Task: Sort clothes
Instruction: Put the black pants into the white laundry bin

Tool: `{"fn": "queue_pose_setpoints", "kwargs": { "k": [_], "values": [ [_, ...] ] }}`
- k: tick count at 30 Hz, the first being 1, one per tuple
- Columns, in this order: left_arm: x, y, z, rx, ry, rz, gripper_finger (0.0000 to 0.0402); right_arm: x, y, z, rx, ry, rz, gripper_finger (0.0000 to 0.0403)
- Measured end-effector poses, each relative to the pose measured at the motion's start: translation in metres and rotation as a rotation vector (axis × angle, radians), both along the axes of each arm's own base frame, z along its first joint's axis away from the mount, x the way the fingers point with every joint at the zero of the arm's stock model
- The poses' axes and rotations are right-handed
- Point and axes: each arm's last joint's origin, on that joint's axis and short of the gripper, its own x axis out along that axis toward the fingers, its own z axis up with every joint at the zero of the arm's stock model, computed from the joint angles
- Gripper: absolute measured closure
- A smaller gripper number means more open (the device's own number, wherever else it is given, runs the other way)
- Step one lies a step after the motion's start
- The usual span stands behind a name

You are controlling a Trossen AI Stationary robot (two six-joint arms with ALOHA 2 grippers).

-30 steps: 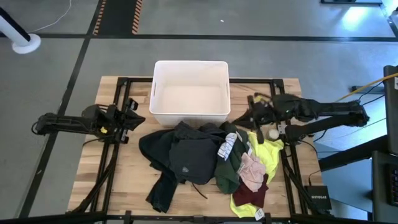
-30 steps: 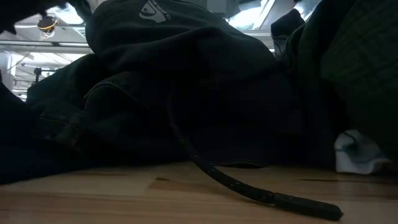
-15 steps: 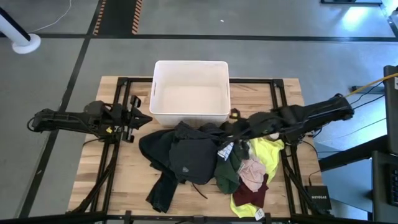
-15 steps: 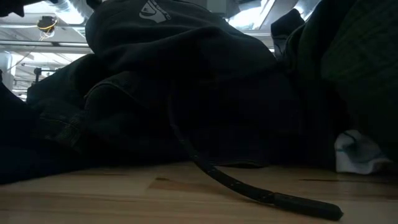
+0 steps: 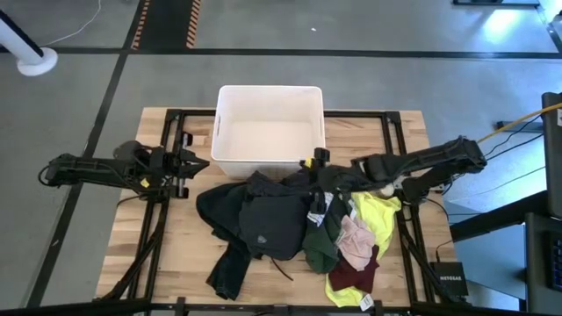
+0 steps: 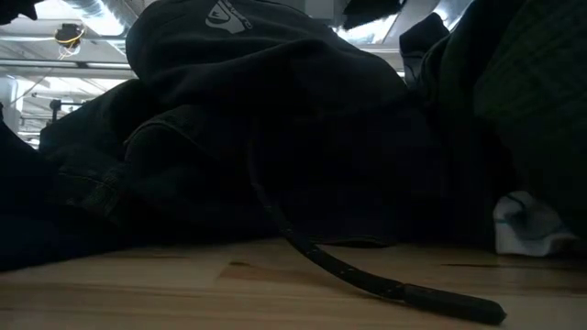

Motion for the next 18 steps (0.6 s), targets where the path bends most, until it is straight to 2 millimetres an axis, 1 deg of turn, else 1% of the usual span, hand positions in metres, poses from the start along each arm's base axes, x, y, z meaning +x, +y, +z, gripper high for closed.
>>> {"fn": "queue_pose_setpoints", "kwargs": {
  "k": [4,9,14,18],
  "values": [
    [0.000,0.000,0.001,0.035,-0.010,0.014,0.0389,0.010,-0.011,-0.010,0.153,0.050,0.047,0.0101],
    [-0.001,0.000,0.002,0.049,-0.022,0.020,0.0389,0.020,-0.020,-0.030,0.162,0.135,0.010,0.0096],
    [-0.001,0.000,0.002,0.101,-0.026,0.041,0.0389,0.033,-0.016,-0.046,0.212,0.172,0.062,0.0102],
    [-0.001,0.000,0.002,0.107,-0.026,0.044,0.0389,0.038,-0.012,-0.053,0.314,0.199,0.129,0.0111]
  ]
}}
